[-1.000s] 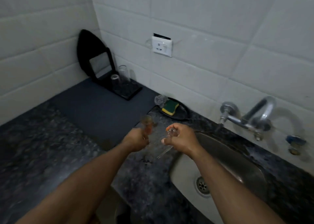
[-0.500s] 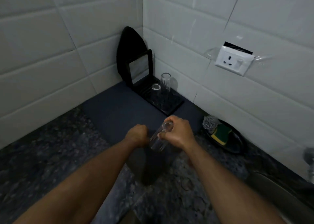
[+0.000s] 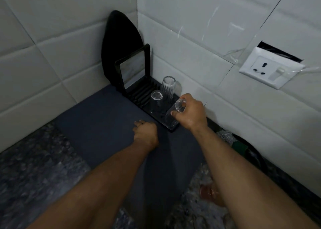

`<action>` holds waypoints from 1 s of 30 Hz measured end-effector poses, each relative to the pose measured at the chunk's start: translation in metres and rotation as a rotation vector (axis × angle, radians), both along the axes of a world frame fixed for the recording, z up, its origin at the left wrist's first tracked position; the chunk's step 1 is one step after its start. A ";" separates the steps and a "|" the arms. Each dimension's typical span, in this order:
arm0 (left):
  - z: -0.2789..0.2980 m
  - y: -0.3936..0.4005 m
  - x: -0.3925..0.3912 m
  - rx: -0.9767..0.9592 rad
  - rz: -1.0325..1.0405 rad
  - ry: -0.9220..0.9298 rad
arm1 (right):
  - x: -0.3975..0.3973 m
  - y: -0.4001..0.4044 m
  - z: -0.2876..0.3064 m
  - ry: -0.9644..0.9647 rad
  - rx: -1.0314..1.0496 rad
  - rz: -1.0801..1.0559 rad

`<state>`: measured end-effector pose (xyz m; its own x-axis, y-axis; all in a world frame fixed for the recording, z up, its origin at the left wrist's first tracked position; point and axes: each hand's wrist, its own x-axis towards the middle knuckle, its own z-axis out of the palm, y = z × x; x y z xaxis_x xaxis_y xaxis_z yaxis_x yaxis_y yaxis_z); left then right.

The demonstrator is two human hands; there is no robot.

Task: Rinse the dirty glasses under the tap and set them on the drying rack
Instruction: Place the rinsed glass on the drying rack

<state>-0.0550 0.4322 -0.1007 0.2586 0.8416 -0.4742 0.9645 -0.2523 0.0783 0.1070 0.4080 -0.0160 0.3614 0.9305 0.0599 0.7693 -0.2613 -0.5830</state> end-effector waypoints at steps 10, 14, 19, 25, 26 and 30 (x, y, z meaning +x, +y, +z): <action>-0.011 0.020 0.046 -0.117 0.044 0.006 | 0.031 0.054 -0.006 -0.022 -0.024 -0.066; -0.018 0.024 0.048 -0.129 0.032 0.011 | 0.037 0.062 -0.006 -0.043 0.025 -0.085; -0.018 0.025 0.050 -0.131 0.028 0.007 | 0.044 0.068 -0.011 -0.078 -0.030 -0.023; -0.013 0.025 0.051 -0.150 0.038 0.019 | 0.045 0.072 -0.014 -0.086 -0.019 -0.028; -0.011 0.024 0.051 -0.153 0.041 0.016 | 0.045 0.071 -0.014 -0.083 -0.003 -0.040; -0.002 0.021 0.051 -0.163 0.044 -0.001 | 0.044 0.070 -0.011 -0.088 0.056 -0.055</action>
<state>-0.0036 0.4532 -0.1028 0.2240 0.7640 -0.6052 0.9742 -0.1940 0.1156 0.1513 0.4785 -0.0272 0.4029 0.9037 0.1449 0.8036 -0.2735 -0.5286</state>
